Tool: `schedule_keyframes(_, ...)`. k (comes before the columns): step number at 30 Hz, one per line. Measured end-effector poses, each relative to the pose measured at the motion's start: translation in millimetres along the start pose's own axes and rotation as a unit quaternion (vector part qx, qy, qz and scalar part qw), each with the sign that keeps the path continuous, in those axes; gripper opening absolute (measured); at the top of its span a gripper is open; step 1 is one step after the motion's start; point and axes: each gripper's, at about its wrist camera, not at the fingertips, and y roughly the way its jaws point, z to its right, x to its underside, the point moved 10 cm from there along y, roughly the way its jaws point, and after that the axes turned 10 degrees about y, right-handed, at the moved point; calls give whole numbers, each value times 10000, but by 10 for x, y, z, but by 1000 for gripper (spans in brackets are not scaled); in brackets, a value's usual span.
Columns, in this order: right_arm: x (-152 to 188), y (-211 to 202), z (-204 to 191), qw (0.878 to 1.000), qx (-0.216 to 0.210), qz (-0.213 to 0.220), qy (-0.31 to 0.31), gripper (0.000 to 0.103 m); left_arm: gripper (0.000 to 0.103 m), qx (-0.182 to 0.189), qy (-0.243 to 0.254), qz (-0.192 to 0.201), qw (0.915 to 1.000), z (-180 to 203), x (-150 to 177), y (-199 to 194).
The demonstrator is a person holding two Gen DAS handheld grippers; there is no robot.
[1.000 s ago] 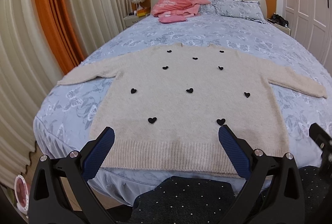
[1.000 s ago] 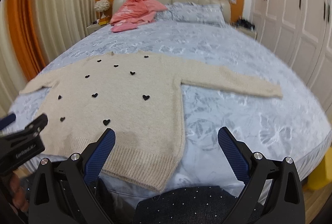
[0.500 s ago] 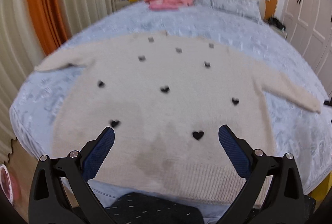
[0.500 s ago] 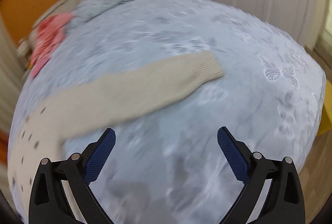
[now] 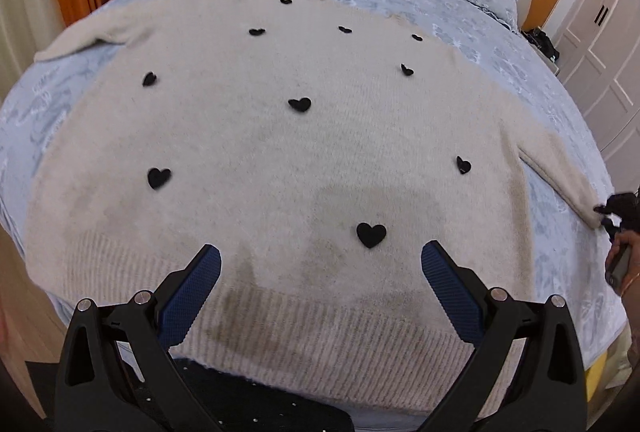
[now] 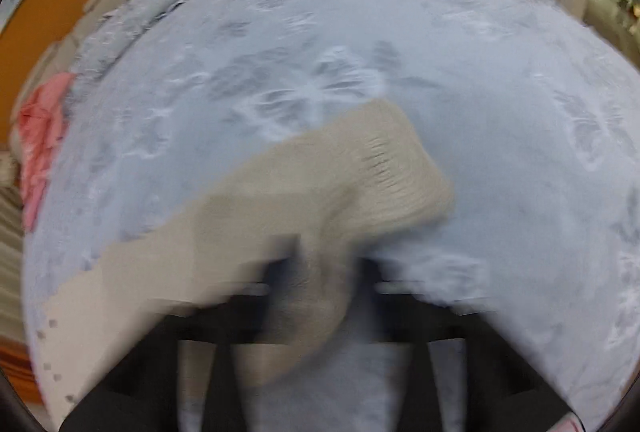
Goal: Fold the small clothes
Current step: 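Grasp the sweater sleeve cuff with the right gripper, then fold the sleeve across the sweater body and release with the right gripper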
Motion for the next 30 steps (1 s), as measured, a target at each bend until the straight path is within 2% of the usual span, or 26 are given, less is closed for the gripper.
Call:
schedule_keyframes(3,102,-381,-800,9944,-787,217,-675,14,98,106,-43,45,9999,6,-9,-23)
schedule_keyframes(5,358,-671,-1502,9814,-1356,186,-1346,14,98,163,-89,70,9998,1,-14,-49)
schedule_keyframes(6,597,-856,-1959,9697,-1732,104,-1721,14,98,190,-113,84,9997,3,-16,-62)
schedule_keyframes(9,1259,-1195,-2870,9383,-2429,-187,-2453,14,98,255,-233,185,9992,-26,-36,-127)
schedule_keyframes(10,1605,-1294,-3224,9237,-2661,-359,-2734,14,98,269,-269,211,9991,-30,-45,-143)
schedule_keyframes(11,1873,-1342,-3459,9133,-2805,-508,-2910,14,98,289,-317,241,9988,-47,-51,-166)
schedule_keyframes(12,2277,-1381,-3763,8990,-2973,-720,-3134,15,98,301,-349,259,9986,-58,-55,-177)
schedule_keyframes(14,2889,-1354,-4083,8785,-3065,-1023,-3518,19,98,351,-434,295,9980,-92,-64,-206)
schedule_keyframes(16,3573,-1214,-4339,8591,-2959,-1326,-3961,27,98,427,-508,315,9973,-114,-81,-227)
schedule_keyframes(17,3764,-1174,-4393,8528,-2917,-1445,-4082,34,98,483,-546,310,9969,-127,-93,-232)
schedule_keyframes(18,3921,-1128,-4414,8484,-2842,-1507,-4204,34,98,528,-565,296,9966,-144,-105,-231)
schedule_keyframes(20,3977,-1170,-4400,8492,-2855,-1357,-4230,37,98,694,-701,245,9948,-214,-174,-244)
schedule_keyframes(23,3656,-1250,-3968,8693,-2733,-933,-4011,67,98,886,-756,404,9924,-397,-433,-261)
schedule_keyframes(24,3530,-1232,-3738,8773,-2568,-695,-3995,71,98,884,-775,483,9919,-503,-607,-226)
schedule_keyframes(25,3321,-1140,-3419,8853,-2226,-447,-4059,71,98,878,-834,521,9913,-607,-781,-161)
schedule_keyframes(27,3101,-966,-2951,8958,-1589,-274,-4143,71,98,853,-1031,501,9897,-788,-1066,-1)
schedule_keyframes(28,2973,-821,-2655,9032,-1230,-277,-4102,71,98,865,-1224,503,9874,-913,-1267,125)
schedule_keyframes(30,2833,-588,-2301,9152,-868,-433,-3911,71,98,692,-1456,477,9858,-1105,-1563,366)
